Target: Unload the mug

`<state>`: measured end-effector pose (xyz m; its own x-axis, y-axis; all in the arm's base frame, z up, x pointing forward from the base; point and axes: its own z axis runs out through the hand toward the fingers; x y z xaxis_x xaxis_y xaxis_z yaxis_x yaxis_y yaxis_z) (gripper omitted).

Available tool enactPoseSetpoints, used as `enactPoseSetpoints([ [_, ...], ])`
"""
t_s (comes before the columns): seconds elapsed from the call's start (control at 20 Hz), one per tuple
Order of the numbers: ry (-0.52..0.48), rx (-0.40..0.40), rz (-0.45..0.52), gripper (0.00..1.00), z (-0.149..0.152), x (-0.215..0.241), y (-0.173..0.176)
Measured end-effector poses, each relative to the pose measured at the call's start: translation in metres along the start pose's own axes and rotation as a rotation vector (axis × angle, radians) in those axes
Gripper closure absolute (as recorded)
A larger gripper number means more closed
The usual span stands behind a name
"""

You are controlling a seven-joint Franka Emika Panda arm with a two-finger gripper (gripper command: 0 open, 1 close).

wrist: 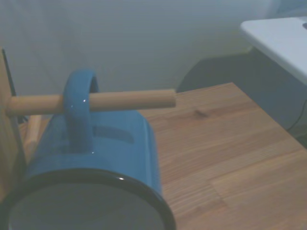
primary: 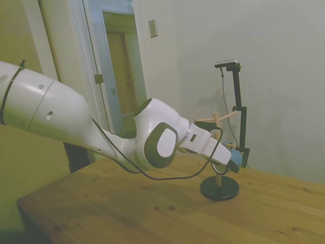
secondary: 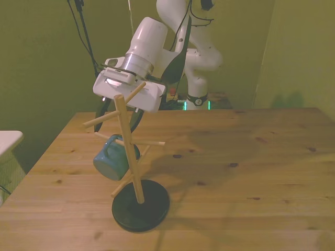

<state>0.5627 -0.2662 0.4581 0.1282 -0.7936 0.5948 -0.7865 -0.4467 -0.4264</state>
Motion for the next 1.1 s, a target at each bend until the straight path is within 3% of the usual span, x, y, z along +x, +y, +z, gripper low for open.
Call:
enactPoseSetpoints([
  [0.75,0.073,0.002,0.050,0.00,0.045,0.024,-0.003],
  [0.8,0.074,0.001,0.051,1.00,0.048,0.024,-0.004],
  [1.1,0.065,0.002,0.045,1.00,0.064,0.015,-0.012],
])
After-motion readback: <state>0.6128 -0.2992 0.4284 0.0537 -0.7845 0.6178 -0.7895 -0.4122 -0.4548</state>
